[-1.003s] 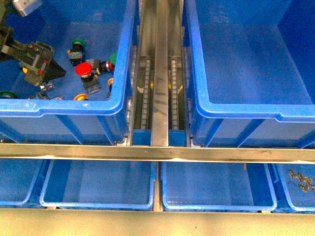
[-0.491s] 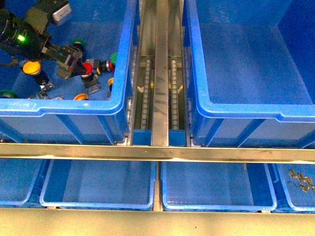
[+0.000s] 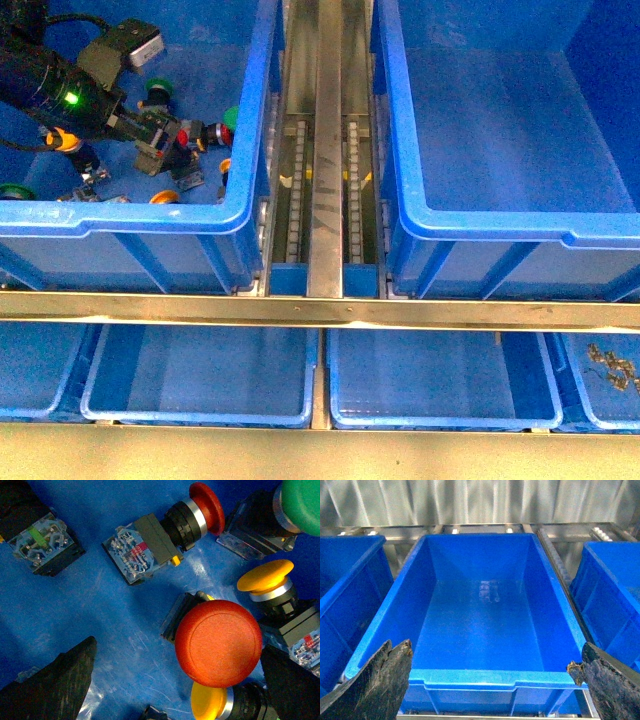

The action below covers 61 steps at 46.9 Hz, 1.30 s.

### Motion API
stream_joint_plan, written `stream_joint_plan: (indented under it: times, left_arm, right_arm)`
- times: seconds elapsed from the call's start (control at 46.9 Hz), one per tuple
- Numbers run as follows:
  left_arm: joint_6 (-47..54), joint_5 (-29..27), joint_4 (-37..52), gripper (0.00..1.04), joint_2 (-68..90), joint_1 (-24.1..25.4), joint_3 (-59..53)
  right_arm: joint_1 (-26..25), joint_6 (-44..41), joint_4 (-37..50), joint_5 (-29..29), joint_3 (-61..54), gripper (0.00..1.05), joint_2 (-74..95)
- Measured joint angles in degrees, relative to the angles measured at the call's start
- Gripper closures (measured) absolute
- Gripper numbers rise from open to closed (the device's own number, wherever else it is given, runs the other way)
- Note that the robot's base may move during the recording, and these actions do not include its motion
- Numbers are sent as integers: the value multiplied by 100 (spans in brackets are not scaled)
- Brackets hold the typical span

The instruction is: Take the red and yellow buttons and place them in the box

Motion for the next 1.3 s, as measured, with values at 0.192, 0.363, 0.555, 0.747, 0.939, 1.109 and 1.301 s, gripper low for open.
stream_joint_plan:
  times: [0.192,0.363,0.555,0.747,0.939,1.109,1.301]
  left_arm:
    - [-234,37,-144,8,162,-70,313]
    - [-402,81,-149,8,254,-197,424]
    - [-472,79,-149,27,304,-227,424]
    - [-520,76,-146,49,304,-221,424]
    - [-568,85,-48,59,304,-170,398]
    - [-986,251,37,60,212,-50,297]
    - [-1797,509,337,70,-262,223,-35]
  right_arm:
    - [0,0,0,0,0,6,0]
    - [0,0,0,0,0,6,0]
    - [0,0,0,0,0,6,0]
    - [0,0,0,0,0,6,0]
    - [0,0,0,0,0,6,0]
    - [0,0,0,0,0,6,0]
    - [0,0,0,0,0,6,0]
